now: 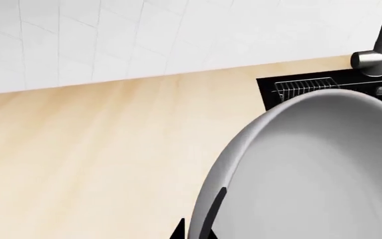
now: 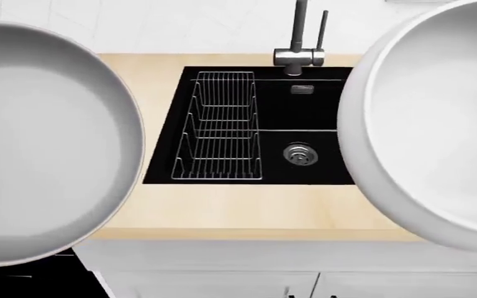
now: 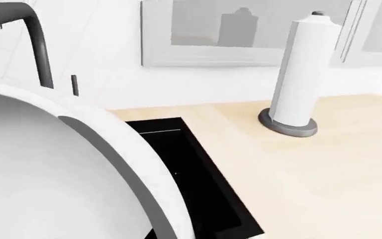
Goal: Stack the bowls in the sink.
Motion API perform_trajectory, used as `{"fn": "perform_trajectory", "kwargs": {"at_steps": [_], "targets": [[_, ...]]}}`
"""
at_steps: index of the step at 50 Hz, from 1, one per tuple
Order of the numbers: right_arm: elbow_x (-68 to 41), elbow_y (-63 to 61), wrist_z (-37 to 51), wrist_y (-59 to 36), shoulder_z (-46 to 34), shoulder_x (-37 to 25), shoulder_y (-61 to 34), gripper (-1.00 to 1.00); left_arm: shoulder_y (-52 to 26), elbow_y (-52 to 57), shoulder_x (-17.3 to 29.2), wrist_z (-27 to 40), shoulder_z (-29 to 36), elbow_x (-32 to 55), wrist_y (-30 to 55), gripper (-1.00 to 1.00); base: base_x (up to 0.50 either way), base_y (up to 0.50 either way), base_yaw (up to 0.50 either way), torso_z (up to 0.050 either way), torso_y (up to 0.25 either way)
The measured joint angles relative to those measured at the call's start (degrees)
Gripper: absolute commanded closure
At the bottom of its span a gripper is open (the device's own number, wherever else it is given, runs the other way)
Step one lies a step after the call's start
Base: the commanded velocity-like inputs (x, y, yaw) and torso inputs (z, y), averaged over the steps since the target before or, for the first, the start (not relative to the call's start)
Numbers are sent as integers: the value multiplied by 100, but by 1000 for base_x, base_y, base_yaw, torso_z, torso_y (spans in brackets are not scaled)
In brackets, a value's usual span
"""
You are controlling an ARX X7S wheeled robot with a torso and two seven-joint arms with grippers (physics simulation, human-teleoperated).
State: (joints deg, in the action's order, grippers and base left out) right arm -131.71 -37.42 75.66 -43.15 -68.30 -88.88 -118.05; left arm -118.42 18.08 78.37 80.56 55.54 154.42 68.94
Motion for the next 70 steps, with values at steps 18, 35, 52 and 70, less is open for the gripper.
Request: {"fn": "perform_trajectory", "kwargs": {"at_steps": [18,35,52,70], "targets": [[271,-42,23,110,55,-51,186,100,28,1,26,-30,-34,-4,25,100,86,-384,0,0,0],[448,-65,17,154,82,-47,349,100,269,109,40,-235,-19,-274,-107,100,0,0,0,0,0],[490,-83,38,176,164,-52,437,100,958,403,45,-758,110,-1012,-627,100,0,0,0,1,0],[487,-64,145,247,304,-106,435,100,1383,599,63,-1006,241,-1431,-862,100,90,-35,0,0,1]]}}
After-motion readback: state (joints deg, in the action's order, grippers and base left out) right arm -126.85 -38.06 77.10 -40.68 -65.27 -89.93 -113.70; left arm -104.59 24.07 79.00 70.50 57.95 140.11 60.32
